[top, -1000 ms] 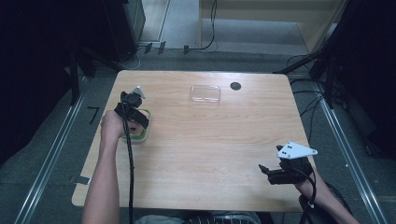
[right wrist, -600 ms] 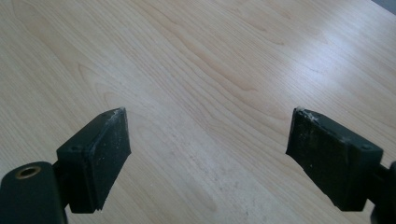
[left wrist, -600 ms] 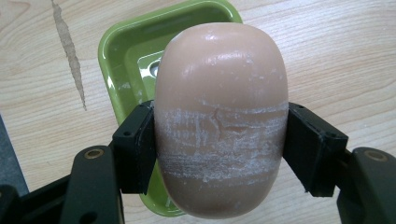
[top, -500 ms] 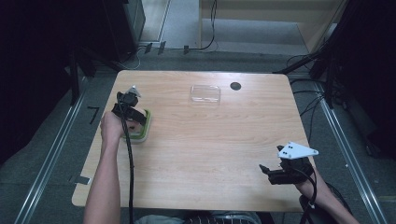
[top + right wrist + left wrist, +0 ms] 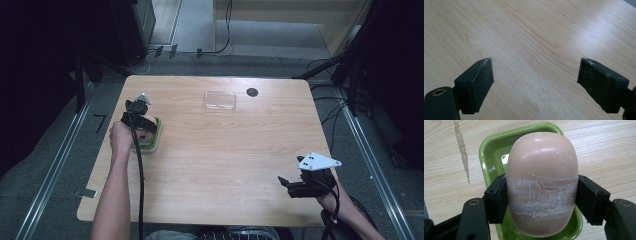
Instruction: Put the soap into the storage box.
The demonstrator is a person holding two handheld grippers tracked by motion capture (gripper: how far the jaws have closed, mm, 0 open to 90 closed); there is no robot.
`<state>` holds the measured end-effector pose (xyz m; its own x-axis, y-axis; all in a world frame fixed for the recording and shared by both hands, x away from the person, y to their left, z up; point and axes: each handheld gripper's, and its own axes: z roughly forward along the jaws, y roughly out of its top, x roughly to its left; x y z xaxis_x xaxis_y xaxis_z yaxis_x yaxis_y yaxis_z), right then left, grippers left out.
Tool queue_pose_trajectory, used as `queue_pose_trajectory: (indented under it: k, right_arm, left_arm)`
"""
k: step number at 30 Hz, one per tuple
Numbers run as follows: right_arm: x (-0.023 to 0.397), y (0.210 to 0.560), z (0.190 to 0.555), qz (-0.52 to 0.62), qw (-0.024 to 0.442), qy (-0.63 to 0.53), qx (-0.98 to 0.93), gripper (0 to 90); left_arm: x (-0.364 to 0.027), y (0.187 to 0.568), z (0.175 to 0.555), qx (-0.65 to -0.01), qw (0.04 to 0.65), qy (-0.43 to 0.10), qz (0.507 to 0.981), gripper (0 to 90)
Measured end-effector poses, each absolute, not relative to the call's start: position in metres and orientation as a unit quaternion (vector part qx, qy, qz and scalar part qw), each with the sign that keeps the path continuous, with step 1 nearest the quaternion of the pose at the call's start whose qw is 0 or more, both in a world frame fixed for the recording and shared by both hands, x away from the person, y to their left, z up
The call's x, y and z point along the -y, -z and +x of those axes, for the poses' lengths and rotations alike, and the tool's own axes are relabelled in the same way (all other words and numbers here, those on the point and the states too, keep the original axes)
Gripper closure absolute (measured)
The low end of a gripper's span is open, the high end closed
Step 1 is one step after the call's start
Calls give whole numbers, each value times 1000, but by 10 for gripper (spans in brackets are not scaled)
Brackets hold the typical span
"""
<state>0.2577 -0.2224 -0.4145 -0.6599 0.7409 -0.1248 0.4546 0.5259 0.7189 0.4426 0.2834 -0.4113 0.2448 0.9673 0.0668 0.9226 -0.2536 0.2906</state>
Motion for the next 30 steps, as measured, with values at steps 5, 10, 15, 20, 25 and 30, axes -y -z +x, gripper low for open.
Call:
queue_pose_trajectory:
  k: [5,10,15,20,25,30]
  right_arm:
    - [222,414,257,354,213,-335,-847,134]
    - [222,414,257,353,213,-335,-847,134]
    - [222,414,258,352,213,-335,-847,134]
    - [222,415,258,353,213,-335,-847,134]
    - [222,414,257,354,214,-335,-847,134]
    - [223,414,257,354,214,-335,-846,134]
  left_arm:
    - [-288,415,442,-613,94,-124,775,340]
    - [-290,419,442,-620,98,-118,770,340]
    - [-291,423,443,-626,100,-115,765,339]
    - [-293,426,443,-630,98,-116,761,339]
    - [-292,428,444,-633,100,-117,759,339]
    - [-292,431,446,-637,100,-117,756,339]
